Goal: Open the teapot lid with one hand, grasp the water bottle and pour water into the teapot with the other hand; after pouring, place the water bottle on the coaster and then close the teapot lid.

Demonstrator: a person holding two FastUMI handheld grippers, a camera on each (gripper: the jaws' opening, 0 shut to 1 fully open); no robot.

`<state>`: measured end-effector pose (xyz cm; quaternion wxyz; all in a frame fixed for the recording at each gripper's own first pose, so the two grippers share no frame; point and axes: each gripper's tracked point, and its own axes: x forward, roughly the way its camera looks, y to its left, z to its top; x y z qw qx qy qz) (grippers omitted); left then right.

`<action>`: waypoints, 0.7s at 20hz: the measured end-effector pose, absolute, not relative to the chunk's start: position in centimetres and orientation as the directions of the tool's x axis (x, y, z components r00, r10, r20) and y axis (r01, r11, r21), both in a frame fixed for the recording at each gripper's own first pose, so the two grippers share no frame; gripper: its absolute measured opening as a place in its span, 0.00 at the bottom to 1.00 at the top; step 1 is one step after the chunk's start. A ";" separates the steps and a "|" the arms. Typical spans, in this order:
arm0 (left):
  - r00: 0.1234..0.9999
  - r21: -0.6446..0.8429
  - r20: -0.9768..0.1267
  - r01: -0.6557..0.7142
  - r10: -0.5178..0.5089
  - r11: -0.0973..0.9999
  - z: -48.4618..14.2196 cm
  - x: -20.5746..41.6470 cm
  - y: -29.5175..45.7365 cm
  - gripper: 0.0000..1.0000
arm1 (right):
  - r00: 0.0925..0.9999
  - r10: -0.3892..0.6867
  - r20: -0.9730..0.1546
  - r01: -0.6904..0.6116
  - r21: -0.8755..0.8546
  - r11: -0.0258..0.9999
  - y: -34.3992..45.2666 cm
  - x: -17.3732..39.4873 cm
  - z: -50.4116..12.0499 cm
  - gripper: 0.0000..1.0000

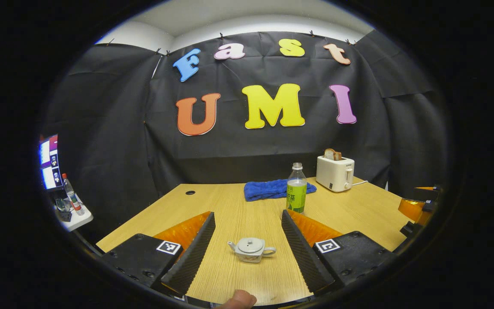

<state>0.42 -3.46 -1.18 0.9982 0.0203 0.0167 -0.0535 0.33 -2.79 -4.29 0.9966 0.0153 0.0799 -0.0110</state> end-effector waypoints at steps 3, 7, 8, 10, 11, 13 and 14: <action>0.994 0.039 -0.043 0.104 -0.102 0.994 -1.3 0.6 -3.6 0.98 | 0.990 -0.028 -0.141 0.031 0.017 0.999 -3.4 0.4 -3.8 0.96; 0.995 0.078 -0.041 0.096 -0.093 0.992 -1.6 0.7 -3.5 0.98 | 0.989 -0.027 -0.148 0.031 0.021 0.999 -3.5 0.7 -4.3 0.96; 0.995 0.086 -0.038 0.096 -0.093 0.992 -1.6 0.7 -3.6 0.98 | 0.988 -0.026 -0.154 0.030 0.022 0.999 -3.4 0.8 -4.5 0.96; 0.994 0.090 -0.034 0.102 -0.100 0.991 -1.6 0.7 -4.0 0.98 | 0.986 -0.024 -0.164 0.027 0.021 0.999 -3.3 1.0 -4.8 0.96; 0.994 0.091 -0.033 0.105 -0.102 0.990 -1.6 0.8 -4.2 0.98 | 0.986 -0.023 -0.167 0.027 0.022 0.999 -3.4 1.1 -4.9 0.96; 0.995 0.096 -0.034 0.100 -0.097 0.990 -1.7 0.8 -3.9 0.97 | 0.986 -0.027 -0.167 0.031 0.020 0.999 -3.5 1.1 -4.9 0.96; 0.995 0.099 -0.033 0.092 -0.090 0.991 -1.6 0.8 -3.8 0.98 | 0.986 -0.030 -0.167 0.033 0.016 0.999 -3.6 1.0 -5.1 0.95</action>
